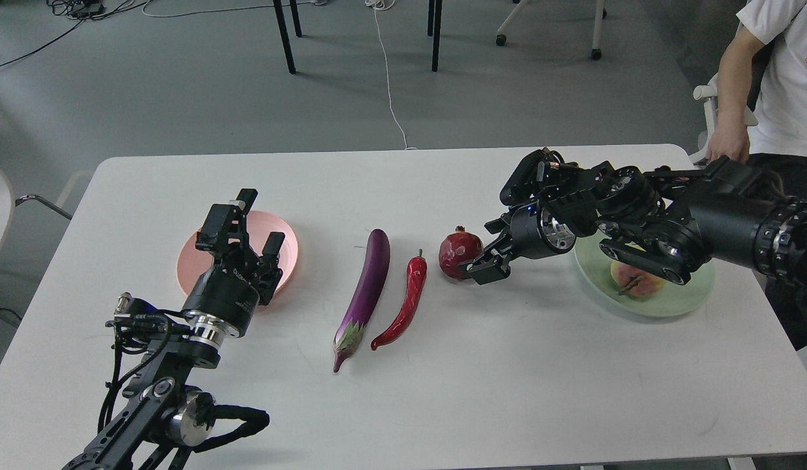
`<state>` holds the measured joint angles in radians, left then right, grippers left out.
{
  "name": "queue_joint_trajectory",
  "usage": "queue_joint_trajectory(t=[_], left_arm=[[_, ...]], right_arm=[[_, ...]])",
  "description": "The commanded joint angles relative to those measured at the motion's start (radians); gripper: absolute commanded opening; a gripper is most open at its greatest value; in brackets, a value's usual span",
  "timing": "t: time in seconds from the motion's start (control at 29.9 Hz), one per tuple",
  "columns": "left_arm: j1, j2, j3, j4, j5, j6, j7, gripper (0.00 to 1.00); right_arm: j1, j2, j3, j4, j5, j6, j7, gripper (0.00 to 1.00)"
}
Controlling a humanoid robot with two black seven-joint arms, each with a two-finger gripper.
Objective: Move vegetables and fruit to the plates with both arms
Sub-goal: 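Reach the right gripper to the red pomegranate and grasp it, then lift the pomegranate, place it on the green plate, release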
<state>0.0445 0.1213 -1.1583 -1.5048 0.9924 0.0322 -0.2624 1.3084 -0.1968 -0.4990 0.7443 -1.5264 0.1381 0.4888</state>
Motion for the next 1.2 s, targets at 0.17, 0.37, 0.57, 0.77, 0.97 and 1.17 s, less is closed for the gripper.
queue_joint_trajectory(t=[0.17,0.37,0.57,0.77,0.97,1.17], left_arm=[[0.000,0.000,-0.004,-0.002,0.000,0.000,0.000,0.98],[0.000,0.000,-0.004,-0.002,0.000,0.000,0.000,0.98],[0.000,0.001,-0.008,-0.002,0.000,0.000,0.000,0.98],[0.000,0.003,-0.008,-0.002,0.000,0.000,0.000,0.98],[0.000,0.006,-0.008,-0.002,0.000,-0.002,0.000,0.98],[0.000,0.004,-0.008,-0.002,0.000,-0.002,0.000,0.98]], right_arm=[[-0.023,0.040,0.000,-0.036,0.022,-0.006,0.000,0.96],[-0.024,0.063,0.000,-0.065,0.022,-0.049,0.000,0.96],[-0.024,0.066,-0.007,-0.068,0.022,-0.048,0.000,0.95],[-0.024,0.065,-0.058,-0.085,0.022,-0.048,0.000,0.86],[-0.023,0.060,-0.061,-0.074,0.022,-0.051,0.000,0.29],[-0.008,0.050,-0.061,-0.054,0.022,-0.054,0.000,0.29]])
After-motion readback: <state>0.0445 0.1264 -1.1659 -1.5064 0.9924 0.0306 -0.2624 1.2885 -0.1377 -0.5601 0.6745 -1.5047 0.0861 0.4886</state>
